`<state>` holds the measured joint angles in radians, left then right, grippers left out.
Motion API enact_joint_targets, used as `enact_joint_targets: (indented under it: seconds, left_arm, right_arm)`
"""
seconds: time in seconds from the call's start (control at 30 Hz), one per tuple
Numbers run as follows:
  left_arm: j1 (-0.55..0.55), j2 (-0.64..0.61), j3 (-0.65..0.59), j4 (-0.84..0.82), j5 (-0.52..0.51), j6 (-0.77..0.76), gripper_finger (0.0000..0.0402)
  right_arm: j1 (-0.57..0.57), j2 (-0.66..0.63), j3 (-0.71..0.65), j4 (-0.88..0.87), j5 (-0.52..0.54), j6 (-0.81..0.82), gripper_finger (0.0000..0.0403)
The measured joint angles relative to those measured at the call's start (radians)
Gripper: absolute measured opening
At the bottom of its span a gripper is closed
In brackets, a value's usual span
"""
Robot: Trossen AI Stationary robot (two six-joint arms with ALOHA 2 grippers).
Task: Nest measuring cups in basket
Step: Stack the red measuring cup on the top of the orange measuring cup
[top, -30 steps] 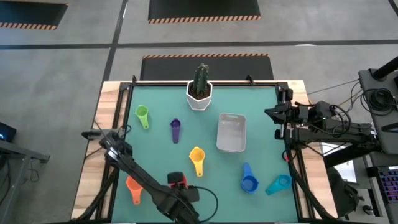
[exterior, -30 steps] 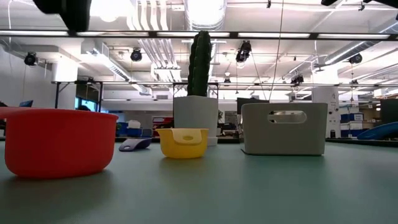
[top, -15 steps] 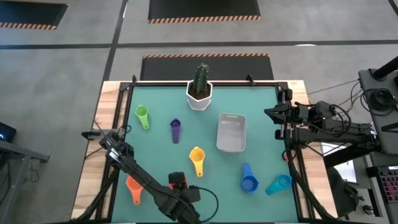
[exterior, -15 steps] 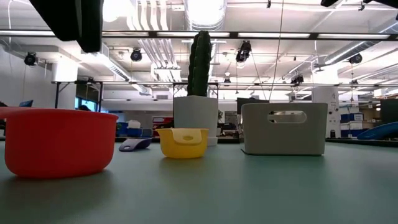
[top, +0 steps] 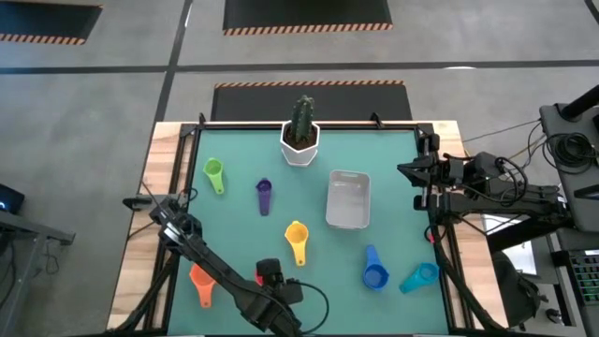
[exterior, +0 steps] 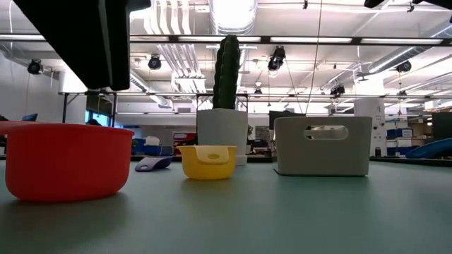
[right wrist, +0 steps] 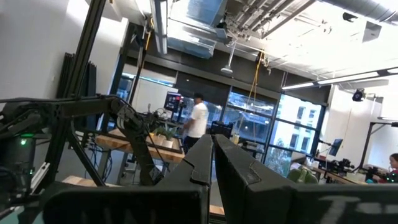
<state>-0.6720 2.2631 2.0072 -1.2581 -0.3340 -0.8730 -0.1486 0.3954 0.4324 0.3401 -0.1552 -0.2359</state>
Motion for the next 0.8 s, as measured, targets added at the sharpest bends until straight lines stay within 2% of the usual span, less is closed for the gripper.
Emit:
enact_joint_targets:
  seconds: [0.3,0.6,0.8]
  left_arm:
    - [-0.005,-0.008,-0.072,-0.003,-0.026,-0.050,0.0164]
    - [-0.006,-0.033,-0.165,0.088,-0.042,-0.095,0.0163]
    - [-0.007,-0.073,-0.263,0.164,-0.036,-0.135,0.0136]
  right_arm:
    - [0.000,0.000,0.000,0.000,0.000,-0.001,0.0009]
    - [0.000,0.000,0.000,-0.002,0.000,0.000,0.0009]
    - [0.000,0.000,0.000,-0.010,0.000,-0.003,0.0009]
